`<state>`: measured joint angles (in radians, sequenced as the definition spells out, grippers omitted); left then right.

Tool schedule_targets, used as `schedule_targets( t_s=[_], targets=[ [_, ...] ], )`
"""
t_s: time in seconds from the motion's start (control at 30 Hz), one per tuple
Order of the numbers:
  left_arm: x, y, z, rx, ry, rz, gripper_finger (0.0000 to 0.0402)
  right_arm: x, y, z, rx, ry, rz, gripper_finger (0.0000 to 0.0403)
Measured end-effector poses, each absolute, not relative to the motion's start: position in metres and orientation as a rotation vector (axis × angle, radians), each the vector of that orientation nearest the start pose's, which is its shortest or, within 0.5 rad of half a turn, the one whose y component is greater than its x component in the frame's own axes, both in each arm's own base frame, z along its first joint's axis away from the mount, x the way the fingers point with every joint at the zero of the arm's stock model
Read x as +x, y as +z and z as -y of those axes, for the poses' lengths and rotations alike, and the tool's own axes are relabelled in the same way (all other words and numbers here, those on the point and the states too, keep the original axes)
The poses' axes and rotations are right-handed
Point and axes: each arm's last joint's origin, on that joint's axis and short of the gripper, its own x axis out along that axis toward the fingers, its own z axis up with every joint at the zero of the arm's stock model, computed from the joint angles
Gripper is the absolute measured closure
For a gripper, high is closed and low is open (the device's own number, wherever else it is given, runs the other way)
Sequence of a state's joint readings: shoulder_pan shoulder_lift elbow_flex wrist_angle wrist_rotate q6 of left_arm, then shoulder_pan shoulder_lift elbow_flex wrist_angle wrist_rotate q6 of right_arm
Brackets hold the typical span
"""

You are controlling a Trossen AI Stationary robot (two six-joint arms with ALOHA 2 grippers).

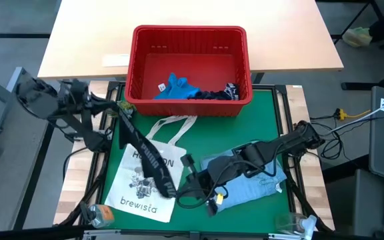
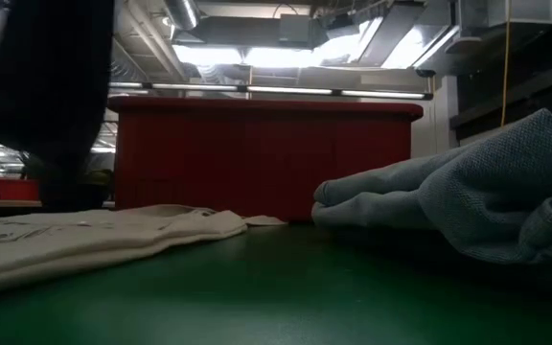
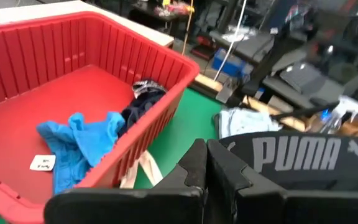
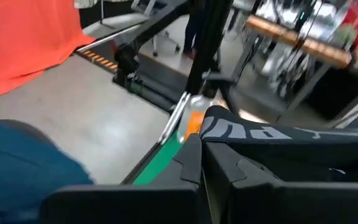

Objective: Fold Laundry from Bin
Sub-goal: Fold the black boxer

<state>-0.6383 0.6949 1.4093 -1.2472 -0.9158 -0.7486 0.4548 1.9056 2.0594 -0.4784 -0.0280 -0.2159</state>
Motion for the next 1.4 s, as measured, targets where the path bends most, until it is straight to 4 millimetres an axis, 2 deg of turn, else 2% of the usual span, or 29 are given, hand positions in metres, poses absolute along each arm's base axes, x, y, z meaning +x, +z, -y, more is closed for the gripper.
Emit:
schedule_targets(
  t_s=[0.1,0.27,0.5,1.13,1.4],
  targets=[
    [0.040,0.439,0.001,-0.370,0.395,-0.244,0.0401,0.394,0.420,-0.190,-0.335,0.503,-0.198,0.0398],
    [0.038,0.434,-0.001,-0.314,0.418,-0.291,0.0401,0.403,0.427,-0.188,-0.421,0.366,-0.064,0.0398],
    [0.036,0.431,-0.003,-0.293,0.424,-0.309,0.0401,0.430,0.413,-0.185,-0.400,0.362,0.021,0.0398],
    [0.034,0.426,-0.003,-0.274,0.406,-0.362,0.0401,0.473,0.352,-0.198,-0.385,0.373,0.005,0.0398],
    [0.048,0.403,0.008,-0.200,0.426,-0.433,0.0401,0.475,0.326,-0.201,-0.432,0.334,-0.182,0.0398]
  ],
)
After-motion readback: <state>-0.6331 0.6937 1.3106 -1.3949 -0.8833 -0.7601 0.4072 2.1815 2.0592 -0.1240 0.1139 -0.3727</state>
